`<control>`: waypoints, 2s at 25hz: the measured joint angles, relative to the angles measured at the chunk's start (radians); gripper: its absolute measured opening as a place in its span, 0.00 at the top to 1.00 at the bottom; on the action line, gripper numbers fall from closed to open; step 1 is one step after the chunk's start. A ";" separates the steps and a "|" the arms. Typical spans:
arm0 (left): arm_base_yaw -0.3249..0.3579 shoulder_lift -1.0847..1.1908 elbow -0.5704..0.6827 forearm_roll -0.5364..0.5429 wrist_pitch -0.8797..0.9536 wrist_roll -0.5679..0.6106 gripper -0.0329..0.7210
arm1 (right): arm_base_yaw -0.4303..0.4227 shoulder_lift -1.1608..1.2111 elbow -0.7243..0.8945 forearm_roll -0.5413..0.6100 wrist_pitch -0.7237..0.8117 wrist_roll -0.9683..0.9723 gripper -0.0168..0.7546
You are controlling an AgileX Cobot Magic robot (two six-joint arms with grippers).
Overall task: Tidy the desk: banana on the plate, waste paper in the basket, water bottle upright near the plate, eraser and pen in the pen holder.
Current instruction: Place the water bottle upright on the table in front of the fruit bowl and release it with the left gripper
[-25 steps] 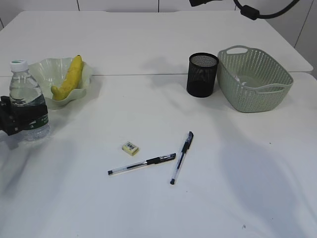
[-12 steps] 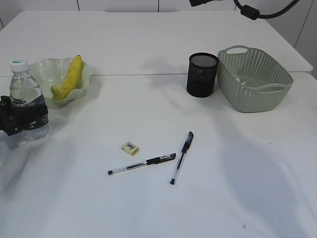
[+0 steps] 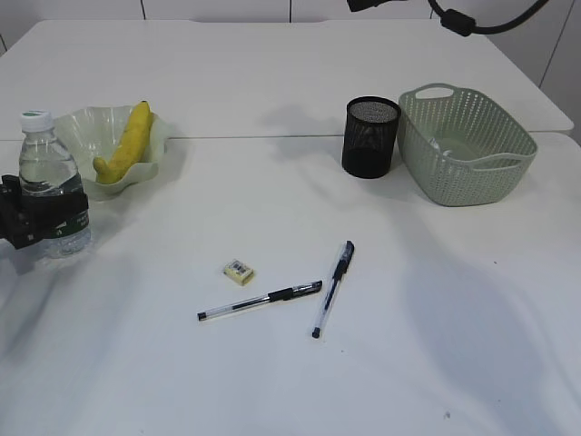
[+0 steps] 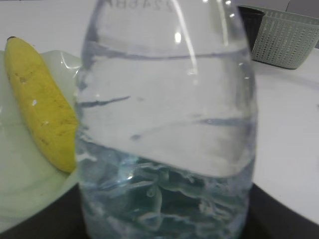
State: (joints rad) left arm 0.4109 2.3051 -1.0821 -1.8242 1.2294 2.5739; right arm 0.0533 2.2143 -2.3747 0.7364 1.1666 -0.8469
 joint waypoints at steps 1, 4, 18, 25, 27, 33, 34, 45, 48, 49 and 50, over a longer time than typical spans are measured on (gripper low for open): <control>0.000 0.000 0.000 0.000 0.000 0.000 0.41 | 0.000 0.000 0.000 0.000 0.000 0.000 0.47; 0.000 0.000 0.000 0.000 0.000 0.002 0.41 | 0.000 0.000 0.000 0.000 0.000 0.000 0.47; 0.000 0.000 -0.002 0.000 0.000 0.002 0.41 | 0.000 0.000 0.000 0.000 0.000 -0.002 0.47; -0.022 0.002 -0.017 0.002 -0.010 0.004 0.40 | 0.000 0.000 0.000 0.000 -0.002 -0.004 0.47; -0.032 0.002 -0.019 -0.002 -0.014 0.006 0.40 | 0.000 0.000 0.000 0.000 -0.002 -0.008 0.47; -0.044 0.002 -0.021 -0.003 -0.016 0.009 0.40 | 0.000 0.000 0.000 0.000 -0.002 -0.014 0.47; -0.044 0.002 -0.021 -0.003 -0.016 0.009 0.39 | 0.000 0.000 0.000 0.000 -0.002 -0.014 0.47; -0.044 0.002 -0.021 -0.003 -0.018 0.009 0.36 | 0.000 0.000 0.000 0.000 -0.002 -0.014 0.47; -0.044 0.002 -0.021 -0.003 -0.020 0.009 0.36 | 0.000 0.000 0.000 0.000 -0.002 -0.014 0.47; -0.044 0.002 -0.021 -0.003 -0.020 0.009 0.36 | 0.000 0.000 0.000 0.000 -0.002 -0.014 0.47; -0.044 0.002 -0.021 -0.003 -0.020 0.009 0.36 | 0.000 0.000 0.000 0.000 -0.002 -0.015 0.47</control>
State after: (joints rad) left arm 0.3672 2.3071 -1.1027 -1.8273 1.2092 2.5829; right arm 0.0533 2.2143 -2.3747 0.7364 1.1645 -0.8620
